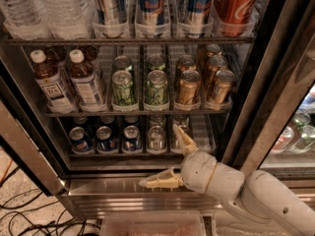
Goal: Pick 7up can from bottom shelf of fridge
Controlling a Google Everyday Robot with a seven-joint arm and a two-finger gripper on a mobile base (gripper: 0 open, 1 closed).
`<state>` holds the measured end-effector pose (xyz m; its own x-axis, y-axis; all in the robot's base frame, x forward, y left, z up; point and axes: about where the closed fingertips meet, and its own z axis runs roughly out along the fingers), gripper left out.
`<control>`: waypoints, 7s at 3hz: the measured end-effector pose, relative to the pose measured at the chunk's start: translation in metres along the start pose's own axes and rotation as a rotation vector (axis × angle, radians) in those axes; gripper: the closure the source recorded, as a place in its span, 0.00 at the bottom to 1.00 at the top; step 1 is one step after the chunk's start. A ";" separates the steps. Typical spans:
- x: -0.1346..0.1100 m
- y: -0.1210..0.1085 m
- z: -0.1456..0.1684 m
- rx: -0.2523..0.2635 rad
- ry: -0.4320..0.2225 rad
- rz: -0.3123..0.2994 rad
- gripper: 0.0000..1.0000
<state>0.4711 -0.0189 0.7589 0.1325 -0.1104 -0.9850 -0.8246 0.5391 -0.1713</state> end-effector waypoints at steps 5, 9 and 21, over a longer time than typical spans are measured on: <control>0.017 -0.030 0.096 0.366 -0.207 -0.121 0.00; 0.107 -0.013 0.030 0.545 -0.048 0.018 0.00; 0.167 -0.033 0.032 0.584 -0.055 0.125 0.29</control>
Offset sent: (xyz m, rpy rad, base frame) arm 0.0576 0.0288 -0.0077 0.1358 -0.0831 -0.1232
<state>0.5377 -0.0280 0.5998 0.0956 0.0185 -0.9953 -0.3996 0.9165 -0.0214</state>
